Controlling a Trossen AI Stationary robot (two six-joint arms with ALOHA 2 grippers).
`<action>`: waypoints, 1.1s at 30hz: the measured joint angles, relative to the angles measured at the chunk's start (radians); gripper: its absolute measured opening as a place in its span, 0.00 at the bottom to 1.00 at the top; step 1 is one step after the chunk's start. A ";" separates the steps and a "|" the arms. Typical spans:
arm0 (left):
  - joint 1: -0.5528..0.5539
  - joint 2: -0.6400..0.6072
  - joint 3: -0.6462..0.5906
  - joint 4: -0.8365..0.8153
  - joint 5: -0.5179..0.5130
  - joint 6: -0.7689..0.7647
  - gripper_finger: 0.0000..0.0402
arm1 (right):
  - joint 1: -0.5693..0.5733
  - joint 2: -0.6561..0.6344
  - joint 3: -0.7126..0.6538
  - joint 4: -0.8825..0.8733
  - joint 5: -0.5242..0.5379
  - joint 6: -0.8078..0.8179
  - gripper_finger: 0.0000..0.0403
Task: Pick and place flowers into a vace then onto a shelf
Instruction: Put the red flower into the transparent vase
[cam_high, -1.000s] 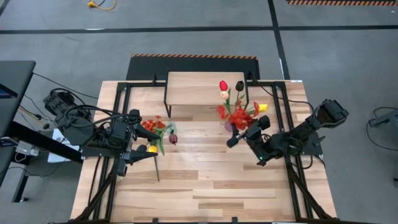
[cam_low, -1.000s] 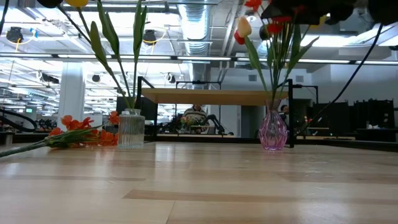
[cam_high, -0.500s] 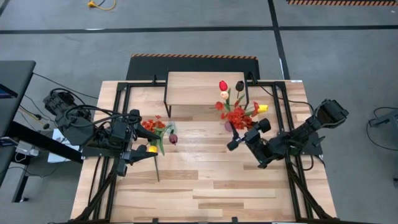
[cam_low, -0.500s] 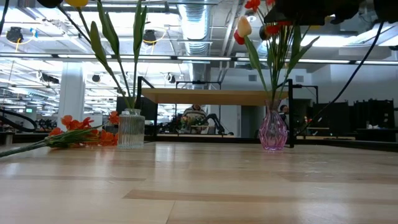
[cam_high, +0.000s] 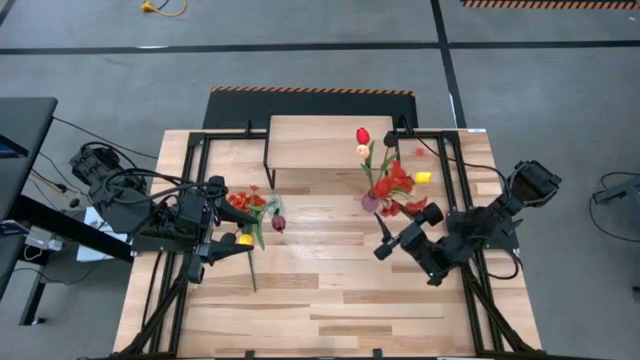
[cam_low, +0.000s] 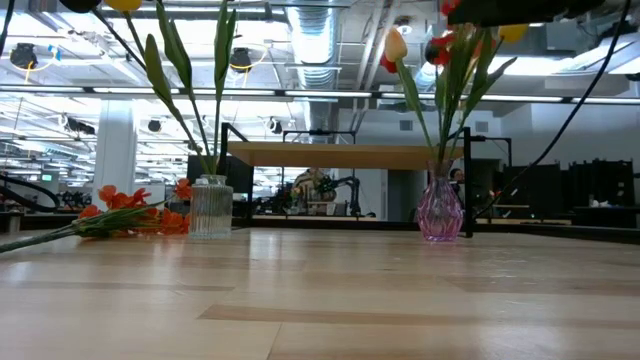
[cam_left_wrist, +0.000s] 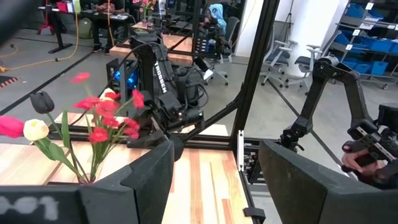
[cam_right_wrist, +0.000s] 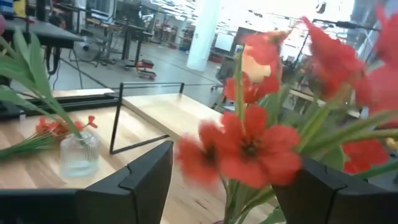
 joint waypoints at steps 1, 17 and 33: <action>0.000 0.000 0.000 0.002 0.000 0.000 0.56 | -0.001 0.000 0.000 0.000 0.000 -0.011 0.61; 0.000 0.000 0.000 0.004 0.000 -0.011 0.56 | 0.113 0.000 0.000 0.001 0.000 -0.080 0.61; -0.018 -0.001 0.000 -0.067 0.187 -0.002 0.56 | 0.433 0.001 0.000 -0.073 -0.065 0.128 0.61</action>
